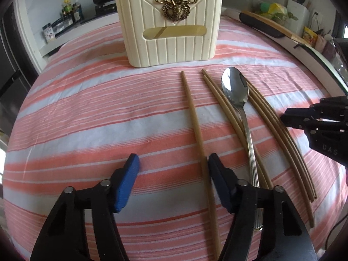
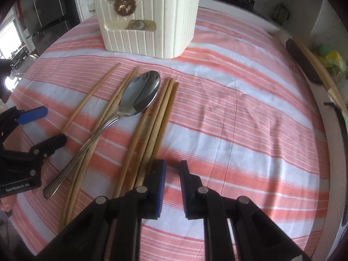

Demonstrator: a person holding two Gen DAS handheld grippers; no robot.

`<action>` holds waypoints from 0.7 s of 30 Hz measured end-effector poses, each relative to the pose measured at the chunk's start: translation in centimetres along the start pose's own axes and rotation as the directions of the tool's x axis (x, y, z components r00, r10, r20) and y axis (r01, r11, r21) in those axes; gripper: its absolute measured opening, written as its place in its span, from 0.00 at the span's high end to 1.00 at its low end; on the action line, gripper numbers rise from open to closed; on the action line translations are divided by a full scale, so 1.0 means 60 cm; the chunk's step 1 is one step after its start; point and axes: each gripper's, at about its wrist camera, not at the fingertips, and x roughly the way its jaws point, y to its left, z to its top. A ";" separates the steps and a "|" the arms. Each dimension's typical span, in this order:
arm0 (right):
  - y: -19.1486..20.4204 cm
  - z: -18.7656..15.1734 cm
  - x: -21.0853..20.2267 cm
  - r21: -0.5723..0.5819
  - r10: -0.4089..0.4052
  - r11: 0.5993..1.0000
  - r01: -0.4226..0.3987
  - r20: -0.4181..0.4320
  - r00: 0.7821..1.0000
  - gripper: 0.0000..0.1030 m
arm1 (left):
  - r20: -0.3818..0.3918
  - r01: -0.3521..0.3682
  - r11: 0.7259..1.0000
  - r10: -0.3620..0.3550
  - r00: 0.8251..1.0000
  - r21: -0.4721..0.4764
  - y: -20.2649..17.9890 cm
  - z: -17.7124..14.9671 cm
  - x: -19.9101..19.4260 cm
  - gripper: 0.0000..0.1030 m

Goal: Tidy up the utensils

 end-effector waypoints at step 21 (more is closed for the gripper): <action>-0.058 0.081 0.051 0.243 0.338 0.924 -0.296 -0.151 0.929 0.87 | 0.008 -0.085 0.995 0.085 0.996 0.043 0.030 -0.005 -0.005 0.86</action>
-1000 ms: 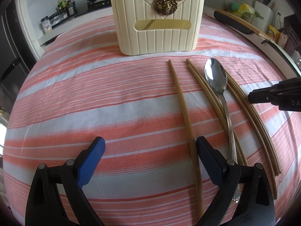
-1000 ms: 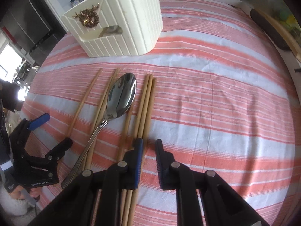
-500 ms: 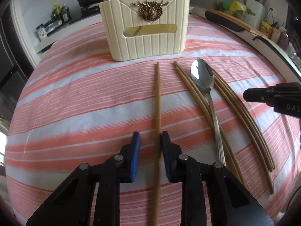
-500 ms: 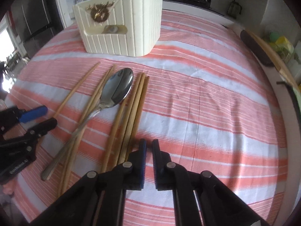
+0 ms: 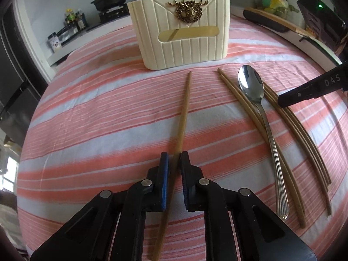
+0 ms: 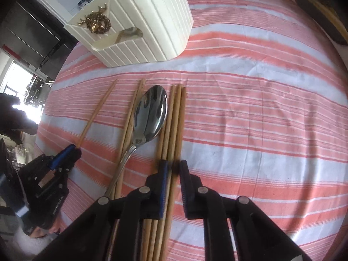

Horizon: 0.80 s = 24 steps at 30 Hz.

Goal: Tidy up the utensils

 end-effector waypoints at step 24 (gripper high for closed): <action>-0.054 -0.155 -0.066 0.034 -0.197 0.980 0.194 0.117 0.973 0.95 | -0.035 0.007 0.979 -0.014 0.999 -0.204 0.111 -0.092 -0.054 0.95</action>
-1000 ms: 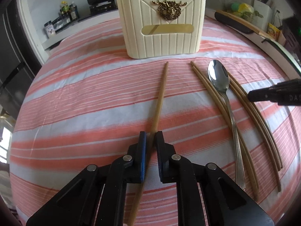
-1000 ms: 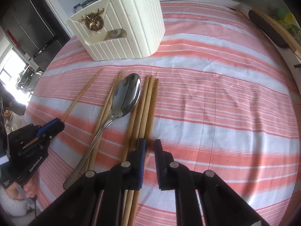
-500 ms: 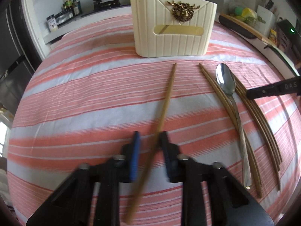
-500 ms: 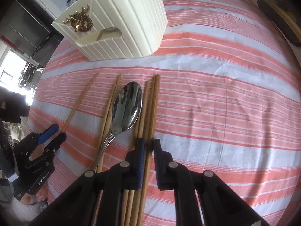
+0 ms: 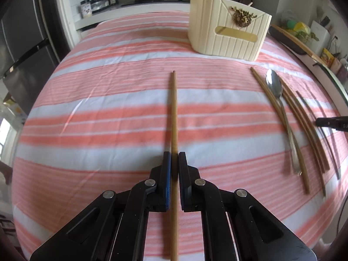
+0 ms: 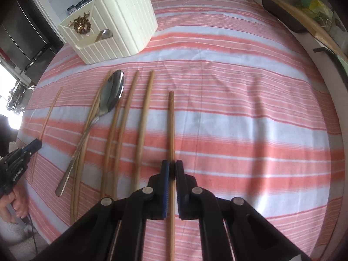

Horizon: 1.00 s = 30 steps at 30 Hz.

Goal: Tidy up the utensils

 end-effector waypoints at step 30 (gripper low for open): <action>0.001 -0.107 -0.047 -0.008 -0.107 0.994 0.112 0.240 0.965 0.41 | 0.060 -0.066 0.996 0.070 0.996 -0.055 0.033 -0.036 -0.007 0.19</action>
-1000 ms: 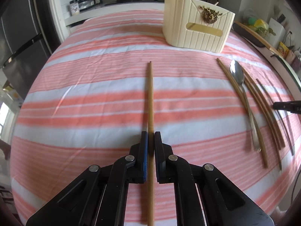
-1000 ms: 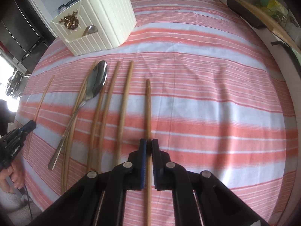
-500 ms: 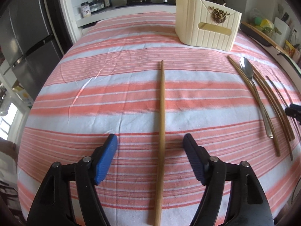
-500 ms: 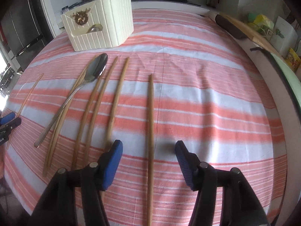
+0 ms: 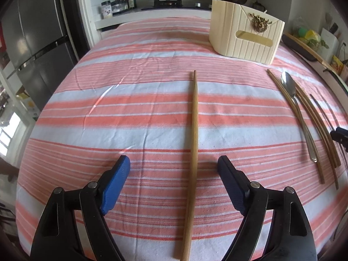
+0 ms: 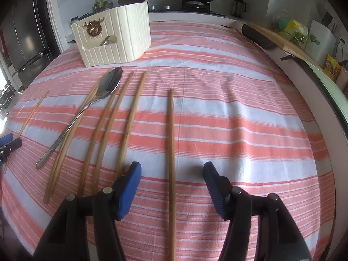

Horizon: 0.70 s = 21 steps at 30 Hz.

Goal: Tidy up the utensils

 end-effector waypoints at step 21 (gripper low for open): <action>-0.007 0.009 -0.002 -0.059 0.045 0.997 -0.049 -0.080 0.996 0.41 | 0.010 0.203 0.979 -0.203 0.979 -0.020 0.065 0.061 -0.073 0.19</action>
